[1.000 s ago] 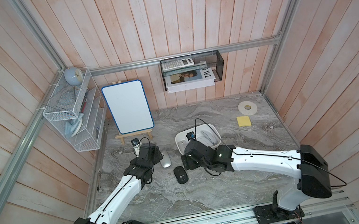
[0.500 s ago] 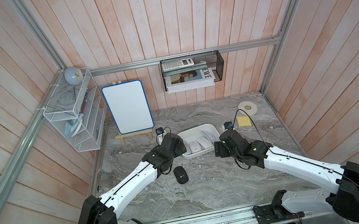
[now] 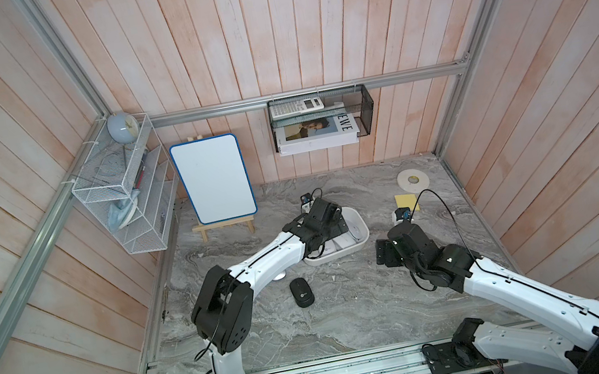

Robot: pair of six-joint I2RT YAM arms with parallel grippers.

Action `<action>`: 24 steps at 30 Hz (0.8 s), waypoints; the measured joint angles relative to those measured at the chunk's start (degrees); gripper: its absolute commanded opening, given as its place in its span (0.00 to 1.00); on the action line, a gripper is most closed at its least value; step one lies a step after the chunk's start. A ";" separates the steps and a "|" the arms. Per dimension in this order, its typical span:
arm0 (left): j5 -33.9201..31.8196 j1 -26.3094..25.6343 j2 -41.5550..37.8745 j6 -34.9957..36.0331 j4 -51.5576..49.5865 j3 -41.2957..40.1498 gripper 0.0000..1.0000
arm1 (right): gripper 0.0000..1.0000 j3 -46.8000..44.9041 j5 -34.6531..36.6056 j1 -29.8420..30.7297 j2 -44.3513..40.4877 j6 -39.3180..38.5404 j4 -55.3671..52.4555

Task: Take out the mouse from the storage box
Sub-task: Pick up the mouse from the storage box.

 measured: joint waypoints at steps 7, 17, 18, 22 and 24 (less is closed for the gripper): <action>4.68 -0.13 9.77 -2.84 1.97 7.76 0.92 | 0.92 -3.98 0.33 -0.79 -4.74 -0.17 -0.46; 7.23 -0.11 18.97 -6.25 3.58 16.50 0.73 | 0.93 -7.54 0.31 -2.16 -8.31 -0.83 -0.68; 7.28 -0.11 19.71 -6.49 3.58 17.27 0.72 | 0.92 -7.61 0.31 -2.40 -8.63 -1.03 -0.68; 7.21 -0.11 21.44 -7.26 3.19 18.93 0.68 | 0.92 -7.80 0.11 -3.39 -9.88 -1.46 -0.63; 7.17 -0.11 22.12 -7.63 2.67 19.69 0.67 | 0.92 -8.09 -0.11 -3.93 -10.47 -1.53 -0.66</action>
